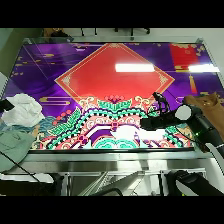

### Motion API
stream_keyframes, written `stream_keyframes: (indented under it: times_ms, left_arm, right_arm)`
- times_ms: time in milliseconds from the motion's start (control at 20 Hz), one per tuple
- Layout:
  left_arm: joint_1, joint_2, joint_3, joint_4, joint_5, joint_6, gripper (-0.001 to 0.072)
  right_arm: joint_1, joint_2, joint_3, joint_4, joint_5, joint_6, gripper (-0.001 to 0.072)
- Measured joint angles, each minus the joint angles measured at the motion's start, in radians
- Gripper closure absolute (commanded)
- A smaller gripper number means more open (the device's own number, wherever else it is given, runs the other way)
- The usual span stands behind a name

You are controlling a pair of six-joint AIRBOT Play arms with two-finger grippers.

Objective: Fold the shirts.

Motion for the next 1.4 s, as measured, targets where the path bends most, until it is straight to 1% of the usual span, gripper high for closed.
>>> stream_keyframes:
  times_ms: [250,450,500,550,600,800,850,1050,1250,1400]
  left_arm:
    - [0.04,-0.043,0.045,0.004,-0.003,0.0,0.0084]
    - [0.041,-0.135,0.054,-0.002,-0.032,0.001,0.0086]
    - [0.035,-0.161,0.055,-0.004,-0.042,0.001,0.0097]
    - [0.028,-0.182,0.056,-0.003,-0.053,0.0,0.0305]
    - [0.016,-0.2,0.057,-0.006,-0.065,0.0,0.0692]
    - [-0.047,-0.223,0.087,-0.049,-0.115,-0.006,0.069]
    - [-0.069,-0.219,0.106,-0.07,-0.146,-0.009,0.069]
    - [-0.18,-0.126,0.236,-0.219,-0.23,-0.031,0.069]
    - [-0.351,0.02,0.343,-0.424,-0.33,-0.06,0.0689]
    - [-0.521,0.121,0.307,-0.49,-0.377,-0.092,0.069]
  right_arm:
    - [0.0,0.0,0.0,-0.001,-0.006,0.0,0.069]
    - [0.0,0.0,0.0,0.001,-0.016,0.0,0.069]
    - [0.0,0.0,0.0,0.001,-0.017,0.0,0.069]
    - [0.0,0.0,0.0,0.001,-0.018,0.0,0.069]
    - [0.0,0.0,0.0,0.001,-0.019,0.0,0.069]
    - [0.0,0.0,0.0,0.0,-0.02,0.0,0.069]
    - [0.0,0.0,0.0,0.001,-0.02,0.0,0.069]
    - [0.0,0.0,0.0,0.0,-0.021,0.0,0.0691]
    - [0.0,0.0,0.0,0.003,-0.02,0.0,0.069]
    - [0.0,0.0,0.0,0.005,-0.004,0.0,0.069]
